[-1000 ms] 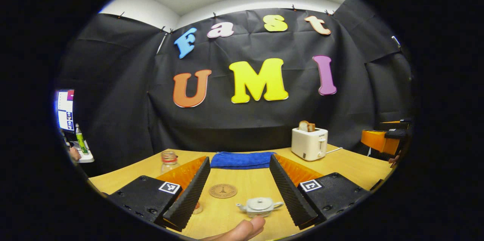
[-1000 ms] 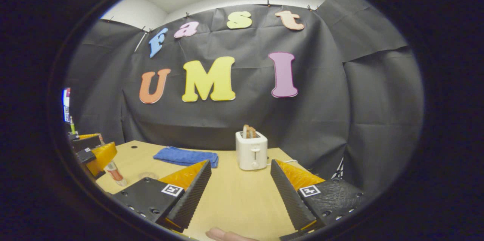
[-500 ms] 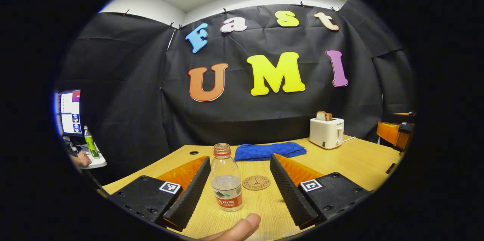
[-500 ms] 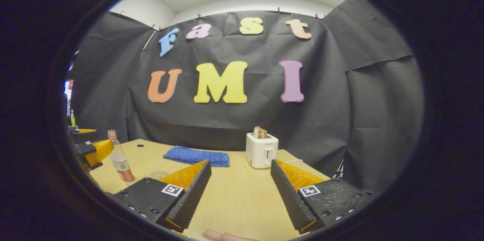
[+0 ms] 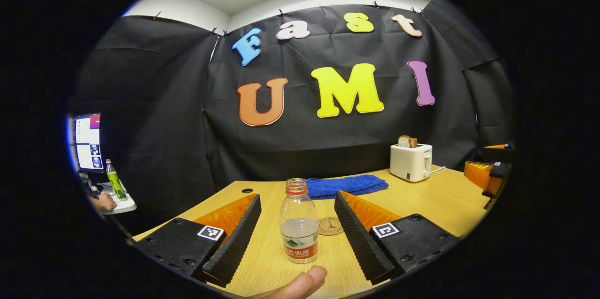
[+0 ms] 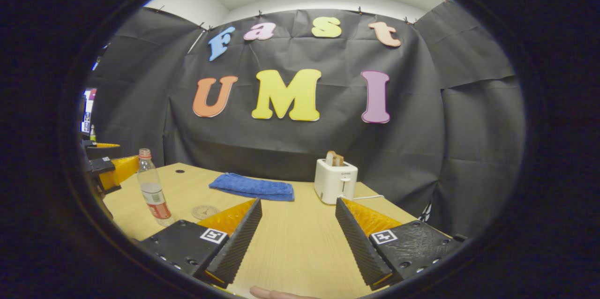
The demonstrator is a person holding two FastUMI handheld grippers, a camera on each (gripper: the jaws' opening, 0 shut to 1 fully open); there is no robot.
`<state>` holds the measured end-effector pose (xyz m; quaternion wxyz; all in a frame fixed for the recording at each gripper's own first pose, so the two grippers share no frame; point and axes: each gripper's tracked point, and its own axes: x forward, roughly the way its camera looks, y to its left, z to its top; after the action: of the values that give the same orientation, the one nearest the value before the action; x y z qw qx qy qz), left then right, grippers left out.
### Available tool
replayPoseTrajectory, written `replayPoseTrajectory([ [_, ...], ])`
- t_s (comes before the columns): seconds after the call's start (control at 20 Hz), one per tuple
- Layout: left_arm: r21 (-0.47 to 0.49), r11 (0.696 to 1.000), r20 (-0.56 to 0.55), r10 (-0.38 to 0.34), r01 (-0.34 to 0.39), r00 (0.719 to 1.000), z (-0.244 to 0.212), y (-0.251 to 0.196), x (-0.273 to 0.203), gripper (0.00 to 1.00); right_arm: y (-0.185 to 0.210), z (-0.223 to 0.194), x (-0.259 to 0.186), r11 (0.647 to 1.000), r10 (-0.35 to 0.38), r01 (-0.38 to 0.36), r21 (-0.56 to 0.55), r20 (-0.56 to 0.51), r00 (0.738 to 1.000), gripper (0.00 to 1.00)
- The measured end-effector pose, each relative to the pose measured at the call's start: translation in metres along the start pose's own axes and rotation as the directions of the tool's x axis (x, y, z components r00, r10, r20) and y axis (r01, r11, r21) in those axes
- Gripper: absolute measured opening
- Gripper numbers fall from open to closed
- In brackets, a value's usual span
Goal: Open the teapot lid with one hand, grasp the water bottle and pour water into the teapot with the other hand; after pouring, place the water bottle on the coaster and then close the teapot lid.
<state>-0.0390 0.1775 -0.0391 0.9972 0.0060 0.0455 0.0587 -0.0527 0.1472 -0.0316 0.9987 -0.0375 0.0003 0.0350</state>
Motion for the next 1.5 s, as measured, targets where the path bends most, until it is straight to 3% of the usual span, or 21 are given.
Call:
replayPoseTrajectory([
  [0.35,-0.011,1.000,-0.024,0.010,-0.010,1.000,-0.009,0.010,0.006,0.99,0.036,-0.021,0.020,0.998,0.050,-0.049,0.051,-0.021,0.999,0.98],
  [0.8,-0.001,1.000,-0.040,0.012,-0.012,0.999,-0.016,0.016,0.011,0.99,0.114,-0.057,0.050,0.981,0.189,-0.187,0.044,-0.061,0.980,0.95],
  [1.0,-0.011,1.000,-0.052,0.025,-0.025,0.998,-0.022,0.025,0.013,0.99,0.135,-0.075,0.065,0.974,0.221,-0.214,0.077,-0.098,0.970,0.95],
  [1.2,-0.018,0.999,-0.064,0.050,-0.051,0.997,-0.027,0.037,0.018,0.99,0.151,-0.089,0.076,0.966,0.254,-0.242,0.095,-0.136,0.958,0.86],
  [1.25,-0.019,0.998,-0.068,0.050,-0.051,0.996,-0.029,0.037,0.018,0.99,0.155,-0.089,0.077,0.964,0.261,-0.249,0.095,-0.135,0.956,0.80],
  [1.5,0.021,0.999,-0.077,0.039,-0.038,0.996,-0.034,0.042,0.019,0.99,0.163,-0.097,0.085,0.970,0.242,-0.233,0.076,-0.139,0.960,0.63],
])
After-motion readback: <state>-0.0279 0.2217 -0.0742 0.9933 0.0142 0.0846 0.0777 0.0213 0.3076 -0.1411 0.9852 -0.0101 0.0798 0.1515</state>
